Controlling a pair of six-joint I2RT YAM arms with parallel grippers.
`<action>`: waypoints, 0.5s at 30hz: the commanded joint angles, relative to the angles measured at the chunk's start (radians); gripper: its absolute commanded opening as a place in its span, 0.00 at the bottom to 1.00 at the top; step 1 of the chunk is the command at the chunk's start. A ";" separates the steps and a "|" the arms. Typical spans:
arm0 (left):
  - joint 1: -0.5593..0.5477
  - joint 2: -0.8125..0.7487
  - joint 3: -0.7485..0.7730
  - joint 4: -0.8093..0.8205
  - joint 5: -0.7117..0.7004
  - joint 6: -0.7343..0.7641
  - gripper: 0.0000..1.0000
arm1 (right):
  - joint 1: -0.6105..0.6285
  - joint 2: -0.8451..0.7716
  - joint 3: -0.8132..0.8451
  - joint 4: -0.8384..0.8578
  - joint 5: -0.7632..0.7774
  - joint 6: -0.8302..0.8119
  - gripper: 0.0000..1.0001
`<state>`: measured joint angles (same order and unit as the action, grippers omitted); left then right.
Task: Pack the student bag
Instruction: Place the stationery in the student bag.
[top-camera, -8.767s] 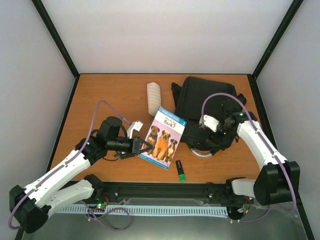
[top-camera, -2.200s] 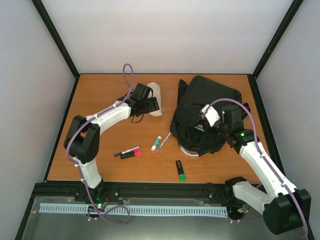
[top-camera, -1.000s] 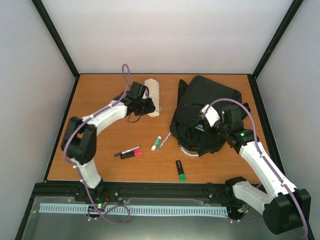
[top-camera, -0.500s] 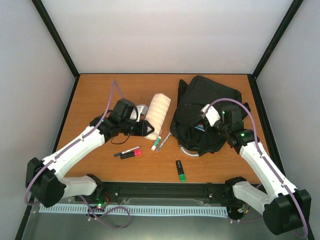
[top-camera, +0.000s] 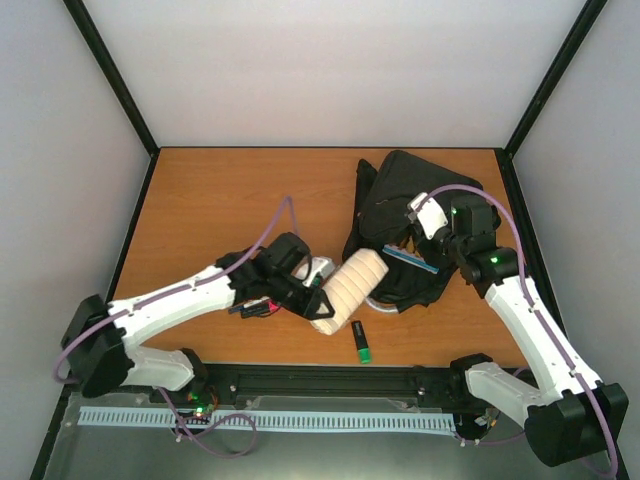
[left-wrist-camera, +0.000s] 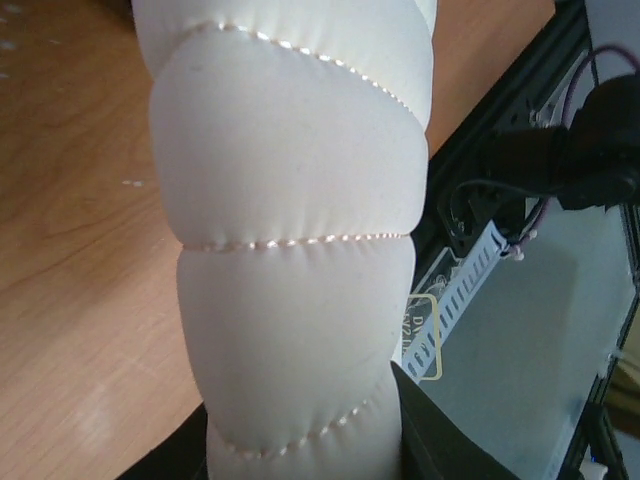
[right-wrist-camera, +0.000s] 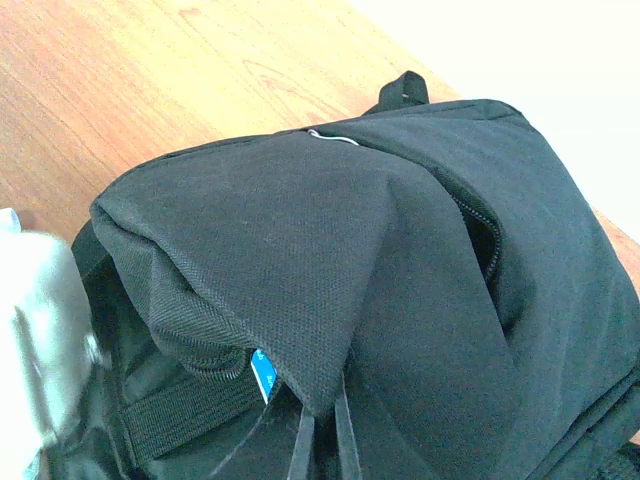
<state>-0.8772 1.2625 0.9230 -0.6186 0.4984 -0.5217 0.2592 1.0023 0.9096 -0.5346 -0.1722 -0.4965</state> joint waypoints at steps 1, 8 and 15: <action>-0.066 0.109 0.092 0.082 0.022 0.055 0.30 | 0.001 -0.020 0.051 0.031 -0.036 0.014 0.06; -0.071 0.317 0.213 0.207 -0.064 0.058 0.26 | 0.000 -0.080 -0.025 0.074 -0.058 0.029 0.06; -0.064 0.491 0.322 0.259 -0.128 0.067 0.28 | 0.000 -0.126 -0.065 0.088 -0.087 0.023 0.06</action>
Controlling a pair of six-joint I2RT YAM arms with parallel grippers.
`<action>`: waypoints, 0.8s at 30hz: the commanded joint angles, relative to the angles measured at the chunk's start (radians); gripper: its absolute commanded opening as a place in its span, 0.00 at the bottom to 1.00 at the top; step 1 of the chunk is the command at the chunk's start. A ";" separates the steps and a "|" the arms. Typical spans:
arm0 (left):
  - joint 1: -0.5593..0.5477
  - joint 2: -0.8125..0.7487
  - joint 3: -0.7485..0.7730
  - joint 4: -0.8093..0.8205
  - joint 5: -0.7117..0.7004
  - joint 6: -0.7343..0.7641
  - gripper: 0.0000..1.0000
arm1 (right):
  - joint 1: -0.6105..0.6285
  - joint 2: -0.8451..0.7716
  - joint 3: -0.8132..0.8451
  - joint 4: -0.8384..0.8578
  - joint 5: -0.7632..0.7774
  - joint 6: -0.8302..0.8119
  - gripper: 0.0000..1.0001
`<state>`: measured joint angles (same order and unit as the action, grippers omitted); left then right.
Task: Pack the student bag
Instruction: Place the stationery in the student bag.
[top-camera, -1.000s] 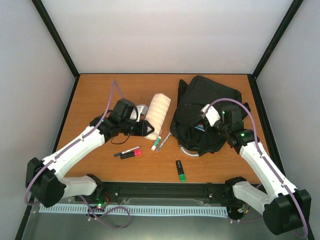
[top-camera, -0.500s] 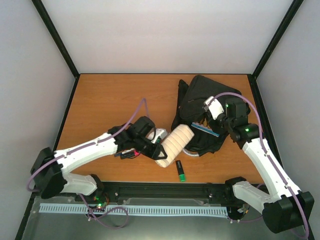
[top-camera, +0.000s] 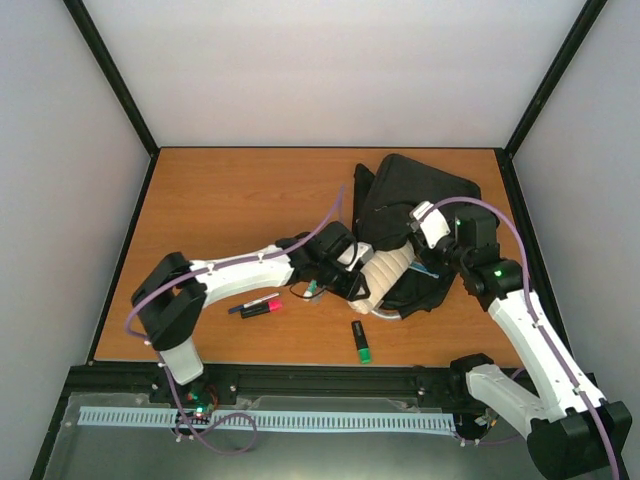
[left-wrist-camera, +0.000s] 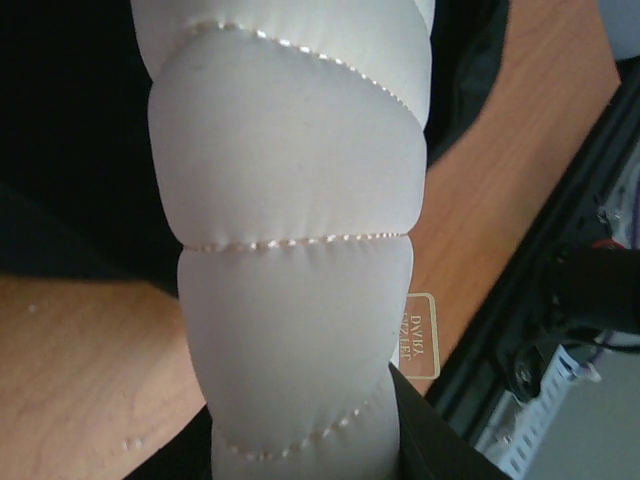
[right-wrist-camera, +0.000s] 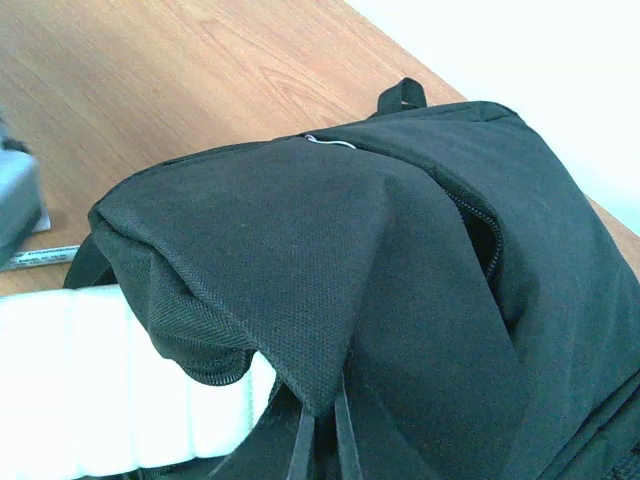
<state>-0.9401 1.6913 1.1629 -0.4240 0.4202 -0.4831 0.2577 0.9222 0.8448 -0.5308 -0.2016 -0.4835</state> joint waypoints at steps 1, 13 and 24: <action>0.000 0.080 0.100 0.067 -0.077 0.022 0.30 | 0.002 -0.051 -0.003 0.084 -0.060 0.007 0.06; 0.050 0.240 0.309 0.079 -0.279 0.031 0.41 | 0.002 -0.055 -0.011 0.089 -0.098 0.005 0.06; 0.053 0.148 0.186 0.127 -0.373 -0.060 0.67 | 0.002 -0.065 -0.055 0.113 -0.087 0.013 0.06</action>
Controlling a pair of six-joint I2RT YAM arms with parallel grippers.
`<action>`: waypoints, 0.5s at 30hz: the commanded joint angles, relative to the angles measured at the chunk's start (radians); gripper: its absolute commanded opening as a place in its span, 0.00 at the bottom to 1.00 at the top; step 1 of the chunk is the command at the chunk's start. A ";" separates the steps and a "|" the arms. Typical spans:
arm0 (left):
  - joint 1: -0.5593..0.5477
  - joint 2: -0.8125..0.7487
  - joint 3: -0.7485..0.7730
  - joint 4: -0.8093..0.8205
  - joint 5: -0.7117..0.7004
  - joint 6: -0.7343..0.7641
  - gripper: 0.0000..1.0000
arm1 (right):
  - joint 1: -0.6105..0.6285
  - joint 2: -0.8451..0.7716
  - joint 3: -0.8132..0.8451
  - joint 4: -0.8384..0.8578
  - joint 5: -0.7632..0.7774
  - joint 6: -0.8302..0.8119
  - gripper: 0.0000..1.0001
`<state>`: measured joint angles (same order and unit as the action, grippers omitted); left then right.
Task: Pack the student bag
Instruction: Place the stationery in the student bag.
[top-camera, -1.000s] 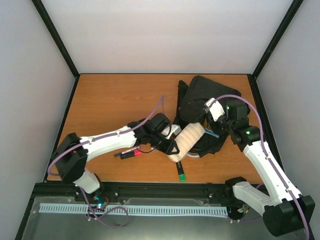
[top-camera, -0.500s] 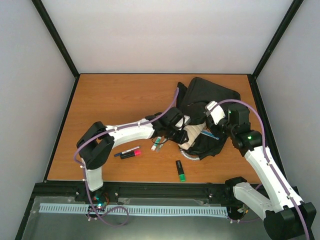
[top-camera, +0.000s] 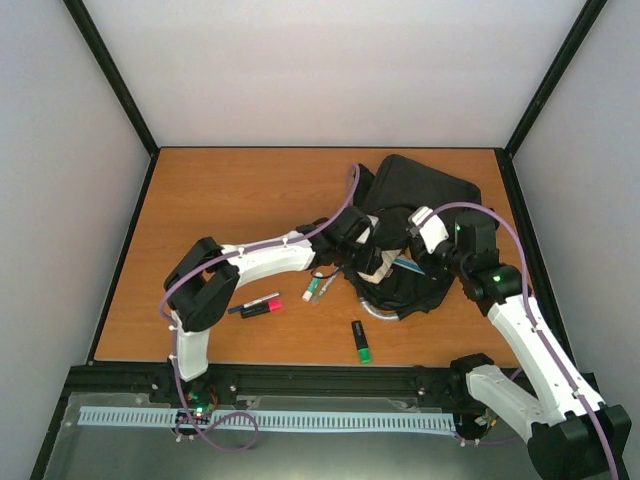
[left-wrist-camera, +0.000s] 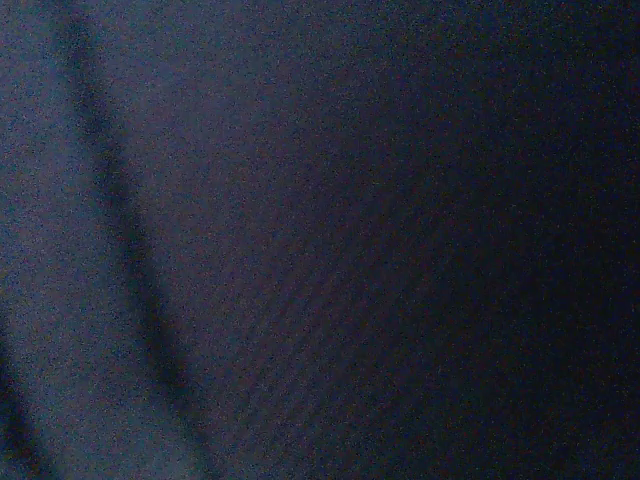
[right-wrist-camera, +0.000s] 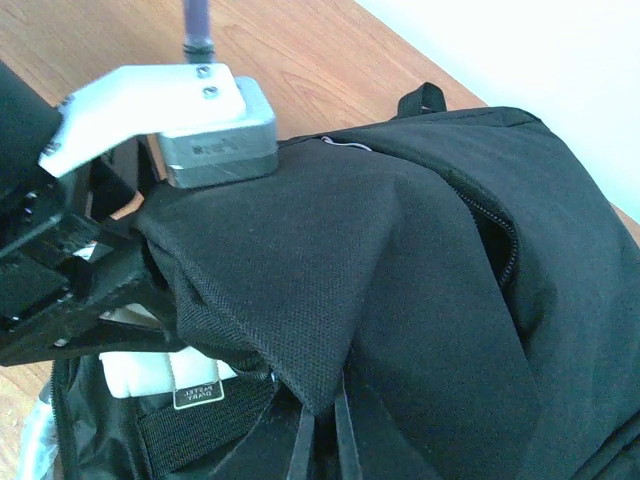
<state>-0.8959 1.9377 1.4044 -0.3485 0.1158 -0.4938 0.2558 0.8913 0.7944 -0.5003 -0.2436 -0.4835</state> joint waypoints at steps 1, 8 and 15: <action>0.008 -0.133 -0.081 0.056 -0.084 -0.059 0.69 | 0.003 -0.035 -0.007 0.085 -0.044 0.013 0.06; -0.018 -0.339 -0.289 0.093 -0.133 -0.137 0.74 | 0.004 -0.035 -0.018 0.091 -0.045 0.014 0.06; -0.105 -0.392 -0.529 0.302 -0.110 -0.268 0.57 | 0.003 -0.048 -0.031 0.096 -0.047 0.016 0.06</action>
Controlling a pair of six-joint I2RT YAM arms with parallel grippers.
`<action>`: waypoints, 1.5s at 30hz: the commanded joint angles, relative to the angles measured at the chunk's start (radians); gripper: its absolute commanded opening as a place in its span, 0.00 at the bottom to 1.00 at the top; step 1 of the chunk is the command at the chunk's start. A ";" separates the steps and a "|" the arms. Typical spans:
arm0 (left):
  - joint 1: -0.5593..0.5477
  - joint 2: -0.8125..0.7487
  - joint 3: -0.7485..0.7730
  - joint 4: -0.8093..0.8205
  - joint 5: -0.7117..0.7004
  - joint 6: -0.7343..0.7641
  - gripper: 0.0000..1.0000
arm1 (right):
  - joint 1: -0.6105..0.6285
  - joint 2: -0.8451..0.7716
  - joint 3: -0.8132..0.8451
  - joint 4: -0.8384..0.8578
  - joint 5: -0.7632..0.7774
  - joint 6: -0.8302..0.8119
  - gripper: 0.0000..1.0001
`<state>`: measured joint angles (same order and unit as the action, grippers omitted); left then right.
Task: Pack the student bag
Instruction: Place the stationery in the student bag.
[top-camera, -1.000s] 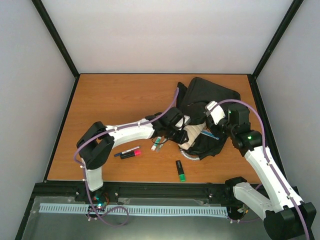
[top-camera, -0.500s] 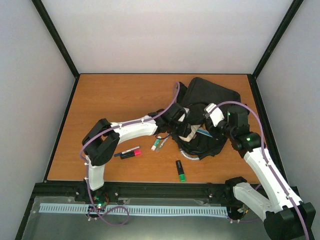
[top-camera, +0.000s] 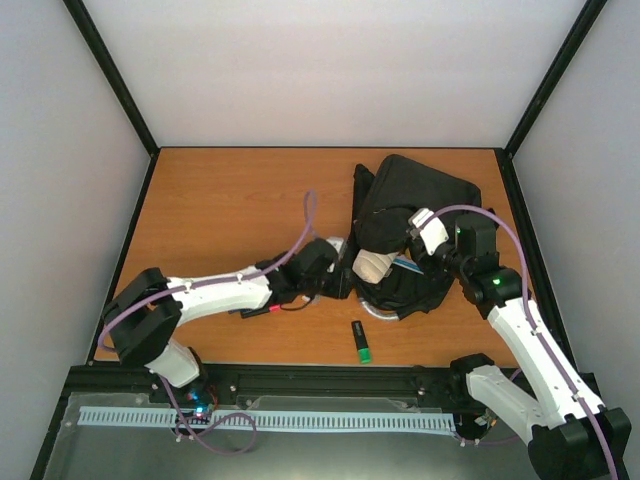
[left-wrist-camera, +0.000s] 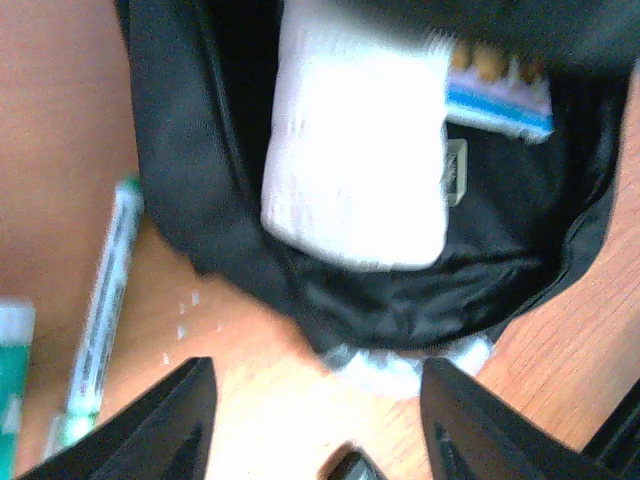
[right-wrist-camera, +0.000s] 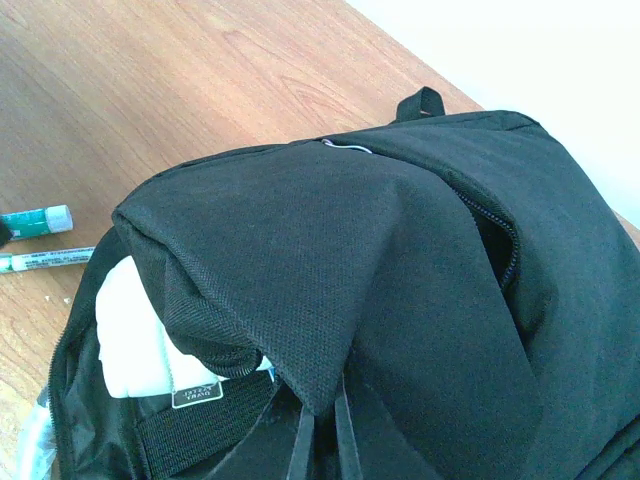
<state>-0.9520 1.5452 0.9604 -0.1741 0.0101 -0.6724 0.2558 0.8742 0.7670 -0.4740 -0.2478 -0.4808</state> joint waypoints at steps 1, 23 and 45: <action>-0.055 0.002 -0.106 0.156 -0.001 -0.098 0.48 | 0.004 -0.033 -0.005 0.070 -0.045 0.012 0.06; -0.063 0.260 0.047 0.374 -0.126 -0.079 0.01 | 0.003 -0.036 -0.021 0.055 -0.085 0.000 0.06; -0.034 0.501 0.148 0.759 -0.179 -0.182 0.02 | 0.004 -0.026 -0.033 0.056 -0.072 -0.009 0.06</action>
<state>-0.9947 2.0380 1.1252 0.3882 -0.1490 -0.8032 0.2558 0.8646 0.7357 -0.4656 -0.2737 -0.4824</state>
